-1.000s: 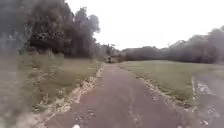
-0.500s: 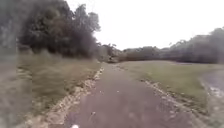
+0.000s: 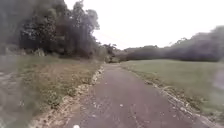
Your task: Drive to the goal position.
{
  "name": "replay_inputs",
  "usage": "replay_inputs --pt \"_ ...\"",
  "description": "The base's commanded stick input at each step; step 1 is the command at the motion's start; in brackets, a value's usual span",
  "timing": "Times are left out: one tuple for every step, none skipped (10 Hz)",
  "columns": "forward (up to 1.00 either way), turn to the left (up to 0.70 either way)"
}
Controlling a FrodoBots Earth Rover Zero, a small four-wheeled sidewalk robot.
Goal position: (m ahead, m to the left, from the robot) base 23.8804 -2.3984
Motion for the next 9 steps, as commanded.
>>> replay_inputs --pt "1.0 -0.02" --pt "1.0 -0.02" --pt "1.0 -0.02" --pt "1.0 -0.02" --pt "1.0 -0.02" --pt "1.0 -0.02" --pt "1.0 -0.02" --pt "1.0 -0.02" --pt "1.0 -0.02"
